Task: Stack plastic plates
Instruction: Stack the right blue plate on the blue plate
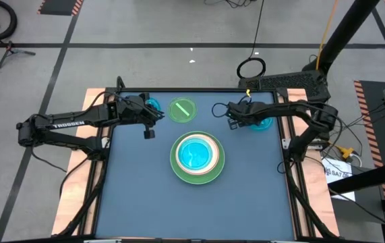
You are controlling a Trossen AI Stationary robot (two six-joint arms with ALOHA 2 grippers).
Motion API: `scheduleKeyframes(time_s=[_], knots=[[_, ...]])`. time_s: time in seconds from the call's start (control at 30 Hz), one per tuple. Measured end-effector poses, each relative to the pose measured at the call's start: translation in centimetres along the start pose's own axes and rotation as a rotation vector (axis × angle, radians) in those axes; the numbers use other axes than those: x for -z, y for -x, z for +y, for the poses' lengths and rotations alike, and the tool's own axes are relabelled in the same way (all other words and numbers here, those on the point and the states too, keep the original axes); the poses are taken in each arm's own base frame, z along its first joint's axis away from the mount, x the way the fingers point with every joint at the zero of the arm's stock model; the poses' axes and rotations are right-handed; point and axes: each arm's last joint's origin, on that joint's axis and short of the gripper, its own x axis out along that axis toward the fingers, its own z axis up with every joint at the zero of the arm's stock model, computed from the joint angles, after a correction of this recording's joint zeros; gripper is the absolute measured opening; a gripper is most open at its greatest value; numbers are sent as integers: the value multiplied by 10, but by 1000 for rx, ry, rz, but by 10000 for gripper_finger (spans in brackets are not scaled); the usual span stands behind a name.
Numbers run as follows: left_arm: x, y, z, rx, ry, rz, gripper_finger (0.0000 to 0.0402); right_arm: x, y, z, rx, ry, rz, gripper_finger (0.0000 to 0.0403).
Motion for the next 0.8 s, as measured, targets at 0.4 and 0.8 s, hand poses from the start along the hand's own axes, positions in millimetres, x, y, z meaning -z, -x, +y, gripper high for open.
scheduleKeyframes(time_s=[0.4,0.8], knots=[[0,0,0,0,-1,0,62,0,-15,6,25,49,12,65],[0,0,0,0,-1,0,62,-2,-5,8,9,102,8,9]])
